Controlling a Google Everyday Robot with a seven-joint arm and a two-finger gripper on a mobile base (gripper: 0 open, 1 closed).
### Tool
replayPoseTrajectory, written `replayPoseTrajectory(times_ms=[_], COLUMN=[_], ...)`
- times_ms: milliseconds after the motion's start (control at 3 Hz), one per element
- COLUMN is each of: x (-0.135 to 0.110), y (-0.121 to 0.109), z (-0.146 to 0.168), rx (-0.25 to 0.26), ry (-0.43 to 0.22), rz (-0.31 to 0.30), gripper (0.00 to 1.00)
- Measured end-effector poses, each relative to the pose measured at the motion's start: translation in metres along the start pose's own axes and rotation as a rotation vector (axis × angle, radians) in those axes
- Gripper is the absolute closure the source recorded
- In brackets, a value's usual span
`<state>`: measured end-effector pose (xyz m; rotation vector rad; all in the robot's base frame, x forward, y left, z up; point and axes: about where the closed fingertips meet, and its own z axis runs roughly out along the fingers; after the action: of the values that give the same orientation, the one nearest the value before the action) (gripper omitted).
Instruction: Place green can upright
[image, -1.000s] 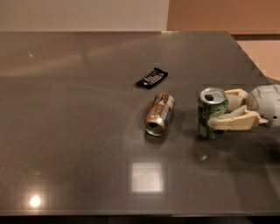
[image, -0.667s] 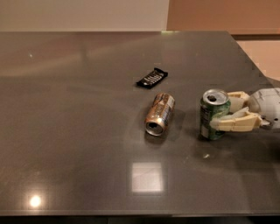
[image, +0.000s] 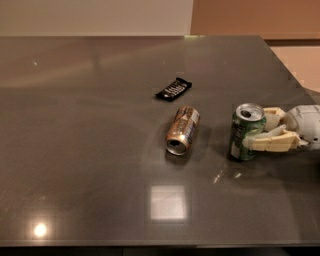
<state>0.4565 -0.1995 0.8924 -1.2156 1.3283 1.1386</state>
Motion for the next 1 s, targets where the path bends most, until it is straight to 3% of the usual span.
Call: replayPoseTrajectory(times_ms=[667,1000], x=[0.0025,0.0019], y=[-0.0003,-0.002], z=[0.0012,0.0032], rx=[-0.018,-0.017], ry=[-0.022,-0.021], rz=[-0.036,-0.035], gripper=[0.11,0.0])
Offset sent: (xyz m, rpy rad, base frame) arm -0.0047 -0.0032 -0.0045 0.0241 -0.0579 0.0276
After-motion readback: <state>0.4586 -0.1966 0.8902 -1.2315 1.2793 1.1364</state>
